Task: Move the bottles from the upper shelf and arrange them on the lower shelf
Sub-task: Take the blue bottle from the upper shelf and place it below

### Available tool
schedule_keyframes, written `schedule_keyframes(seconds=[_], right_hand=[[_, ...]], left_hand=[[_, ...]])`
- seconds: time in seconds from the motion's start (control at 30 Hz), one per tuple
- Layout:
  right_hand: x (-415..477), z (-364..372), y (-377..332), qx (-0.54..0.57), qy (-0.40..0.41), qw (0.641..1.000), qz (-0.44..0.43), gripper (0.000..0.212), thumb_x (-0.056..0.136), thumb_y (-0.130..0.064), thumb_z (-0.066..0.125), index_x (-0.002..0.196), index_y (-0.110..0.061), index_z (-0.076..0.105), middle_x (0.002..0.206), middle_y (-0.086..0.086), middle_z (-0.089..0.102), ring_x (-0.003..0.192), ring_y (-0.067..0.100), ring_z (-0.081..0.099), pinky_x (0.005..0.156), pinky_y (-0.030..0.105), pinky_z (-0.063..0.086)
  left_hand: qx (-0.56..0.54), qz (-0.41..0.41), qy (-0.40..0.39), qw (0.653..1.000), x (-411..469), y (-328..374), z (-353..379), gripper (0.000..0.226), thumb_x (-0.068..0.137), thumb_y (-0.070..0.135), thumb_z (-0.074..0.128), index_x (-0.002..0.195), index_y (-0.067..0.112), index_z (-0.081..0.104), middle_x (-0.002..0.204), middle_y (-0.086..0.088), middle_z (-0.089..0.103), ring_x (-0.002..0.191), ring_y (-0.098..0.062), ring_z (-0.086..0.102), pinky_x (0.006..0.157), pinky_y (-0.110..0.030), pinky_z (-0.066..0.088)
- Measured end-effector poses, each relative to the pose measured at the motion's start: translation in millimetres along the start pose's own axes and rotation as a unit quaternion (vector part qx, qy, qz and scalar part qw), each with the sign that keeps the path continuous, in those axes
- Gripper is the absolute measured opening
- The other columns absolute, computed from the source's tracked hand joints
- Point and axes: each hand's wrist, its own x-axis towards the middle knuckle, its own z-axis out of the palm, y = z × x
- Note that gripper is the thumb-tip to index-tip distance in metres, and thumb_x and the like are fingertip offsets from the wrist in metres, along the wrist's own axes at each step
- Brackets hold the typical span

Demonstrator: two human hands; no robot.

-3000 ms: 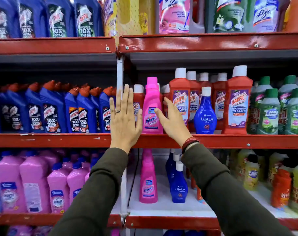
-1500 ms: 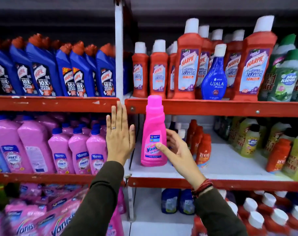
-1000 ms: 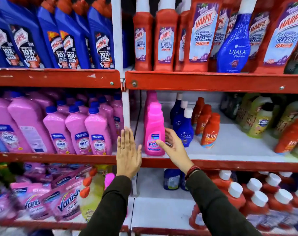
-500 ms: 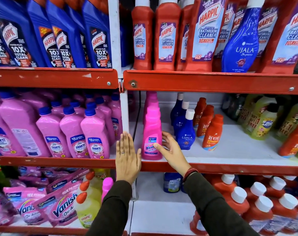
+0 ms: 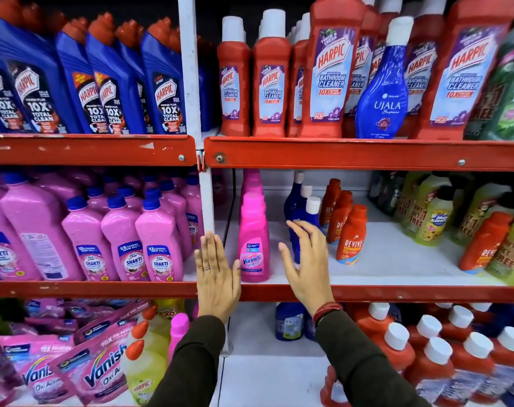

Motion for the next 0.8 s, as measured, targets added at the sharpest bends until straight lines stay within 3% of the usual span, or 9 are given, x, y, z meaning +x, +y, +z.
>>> schedule_keyframes(seconds=[0.13, 0.33, 0.53, 0.67, 0.8], right_hand=[[17.7, -29.2, -3.5, -0.081, 0.066, 0.993, -0.049, 0.050, 0.098, -0.037, 0.055, 0.146, -0.022, 0.046, 0.154, 0.002, 0.037, 0.152, 0.024, 0.025, 0.125, 0.044, 0.018], [67.6, -88.0, -9.5, -0.111, 0.153, 0.979, -0.070, 0.055, 0.096, -0.034, 0.061, 0.146, -0.016, 0.046, 0.156, 0.009, 0.037, 0.154, 0.029, 0.022, 0.126, 0.048, 0.016], [133.5, -148.5, -20.9, -0.098, 0.204, 0.971, -0.074, 0.055, 0.097, -0.034, 0.057, 0.145, -0.011, 0.047, 0.156, 0.014, 0.037, 0.150, 0.032, 0.029, 0.123, 0.050, 0.021], [177.0, -175.5, -26.4, -0.076, 0.180, 0.978, -0.073, 0.056, 0.101, -0.028, 0.051, 0.151, -0.006, 0.039, 0.159, 0.016, 0.030, 0.151, 0.029, 0.027, 0.126, 0.041, 0.019], [210.1, -188.2, -25.0, 0.005, 0.075, 0.997, 0.007, 0.054, 0.105, -0.022, 0.043, 0.154, -0.002, 0.031, 0.159, 0.016, 0.032, 0.150, 0.026, 0.028, 0.121, 0.019, 0.013]], left_hand=[[-0.020, 0.035, 0.035, 0.999, 37.2, 41.3, -17.6, 0.084, 0.101, 0.031, 0.035, 0.159, 0.006, -0.020, 0.168, -0.009, -0.032, 0.158, -0.020, -0.023, 0.130, -0.037, -0.013], [-0.035, 0.069, 0.113, 0.991, 123.0, 104.9, -54.8, 0.075, 0.106, 0.031, 0.031, 0.162, 0.011, -0.014, 0.170, -0.003, -0.027, 0.159, -0.019, -0.021, 0.130, -0.038, -0.013], [-0.026, 0.085, 0.147, 0.985, 190.1, 141.4, -80.1, 0.065, 0.109, 0.036, 0.024, 0.163, 0.006, 0.007, 0.172, -0.015, 0.015, 0.161, -0.022, -0.005, 0.132, -0.039, -0.005], [-0.006, 0.096, 0.144, 0.985, 208.3, 148.2, -83.6, 0.063, 0.109, 0.035, 0.026, 0.163, 0.004, 0.014, 0.172, -0.016, 0.016, 0.160, -0.026, 0.008, 0.131, -0.037, -0.004], [0.001, 0.101, 0.136, 0.986, 207.3, 147.0, -82.1, 0.063, 0.110, 0.037, 0.021, 0.164, 0.006, 0.011, 0.173, -0.013, 0.012, 0.161, -0.026, 0.009, 0.132, -0.038, -0.005]])
